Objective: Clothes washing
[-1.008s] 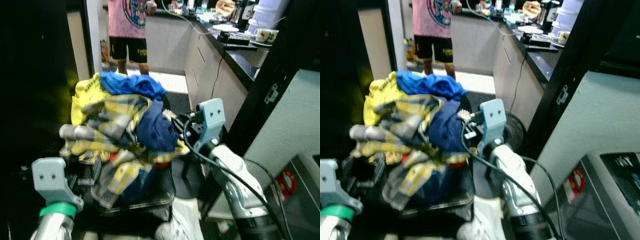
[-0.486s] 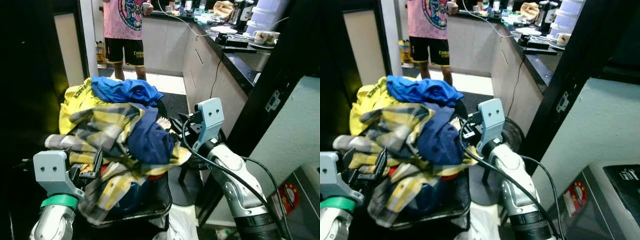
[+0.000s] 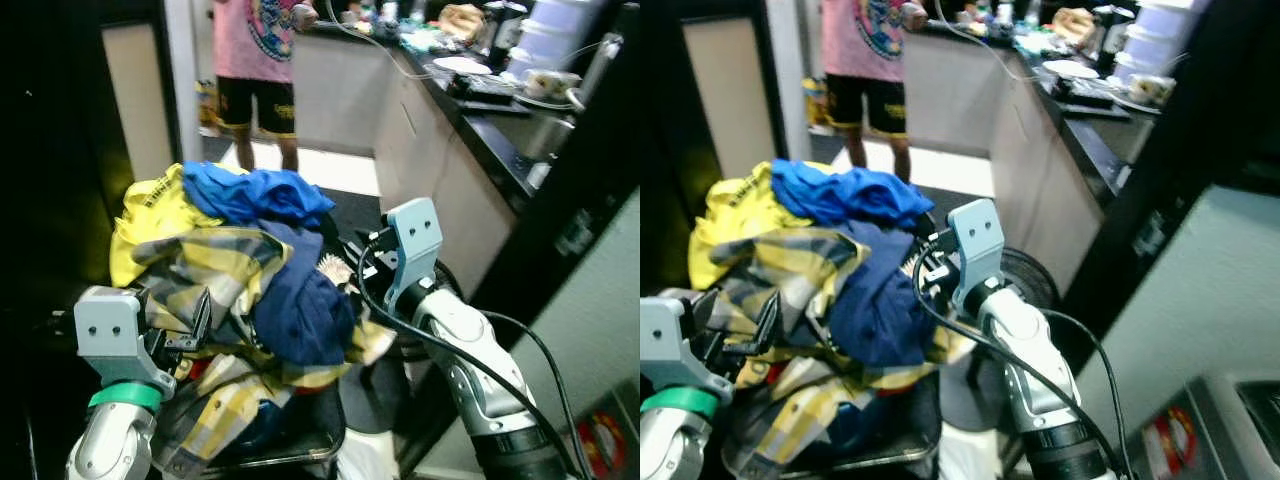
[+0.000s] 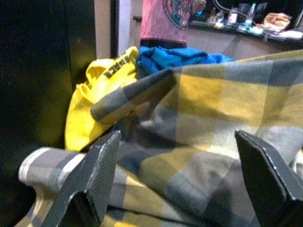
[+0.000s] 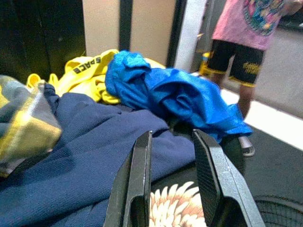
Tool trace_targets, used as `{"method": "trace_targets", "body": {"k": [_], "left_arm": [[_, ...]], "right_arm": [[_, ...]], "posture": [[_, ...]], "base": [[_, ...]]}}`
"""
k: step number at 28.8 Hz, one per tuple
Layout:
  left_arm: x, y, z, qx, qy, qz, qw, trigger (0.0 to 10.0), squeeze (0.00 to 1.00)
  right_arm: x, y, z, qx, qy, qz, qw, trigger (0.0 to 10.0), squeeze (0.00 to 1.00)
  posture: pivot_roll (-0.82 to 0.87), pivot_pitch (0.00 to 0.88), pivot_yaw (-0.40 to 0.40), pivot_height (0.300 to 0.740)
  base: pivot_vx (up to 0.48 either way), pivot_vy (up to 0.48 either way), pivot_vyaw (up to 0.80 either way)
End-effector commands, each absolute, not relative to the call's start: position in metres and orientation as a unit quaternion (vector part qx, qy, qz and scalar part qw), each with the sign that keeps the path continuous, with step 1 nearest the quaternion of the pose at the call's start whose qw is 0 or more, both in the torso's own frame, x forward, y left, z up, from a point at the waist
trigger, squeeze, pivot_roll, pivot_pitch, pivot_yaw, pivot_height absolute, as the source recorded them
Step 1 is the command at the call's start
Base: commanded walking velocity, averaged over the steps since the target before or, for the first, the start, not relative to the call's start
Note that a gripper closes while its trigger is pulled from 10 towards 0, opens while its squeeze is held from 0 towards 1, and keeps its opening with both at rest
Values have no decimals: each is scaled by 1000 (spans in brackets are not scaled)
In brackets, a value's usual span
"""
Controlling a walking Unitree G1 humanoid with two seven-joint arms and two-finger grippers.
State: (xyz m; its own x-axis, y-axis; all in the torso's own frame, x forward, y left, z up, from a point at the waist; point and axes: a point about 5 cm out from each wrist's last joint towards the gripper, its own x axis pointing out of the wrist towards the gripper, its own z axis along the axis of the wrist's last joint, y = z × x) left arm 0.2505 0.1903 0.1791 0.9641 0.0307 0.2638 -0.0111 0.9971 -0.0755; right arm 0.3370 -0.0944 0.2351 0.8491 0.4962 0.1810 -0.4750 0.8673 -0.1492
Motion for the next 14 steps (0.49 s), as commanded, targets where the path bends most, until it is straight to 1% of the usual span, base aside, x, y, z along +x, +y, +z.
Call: {"method": "trace_targets", "body": {"k": [1,2,14], "left_arm": [[252,188,177,-36,-127,5,991,10000,0],[252,188,177,-36,-127,6,991,10000,0],[252,191,182,-52,-144,20,988,10000,0]], "right_arm": [[338,-99,237,-44,-109,246,962,10000,0],[338,-99,238,-43,-109,246,962,10000,0],[343,-98,249,-37,-130,246,960,10000,0]], "posture": [[52,14,-52,740],[52,13,-52,740],[55,12,-56,740]], "base": [[296,0,0],[296,0,0],[0,0,0]]}}
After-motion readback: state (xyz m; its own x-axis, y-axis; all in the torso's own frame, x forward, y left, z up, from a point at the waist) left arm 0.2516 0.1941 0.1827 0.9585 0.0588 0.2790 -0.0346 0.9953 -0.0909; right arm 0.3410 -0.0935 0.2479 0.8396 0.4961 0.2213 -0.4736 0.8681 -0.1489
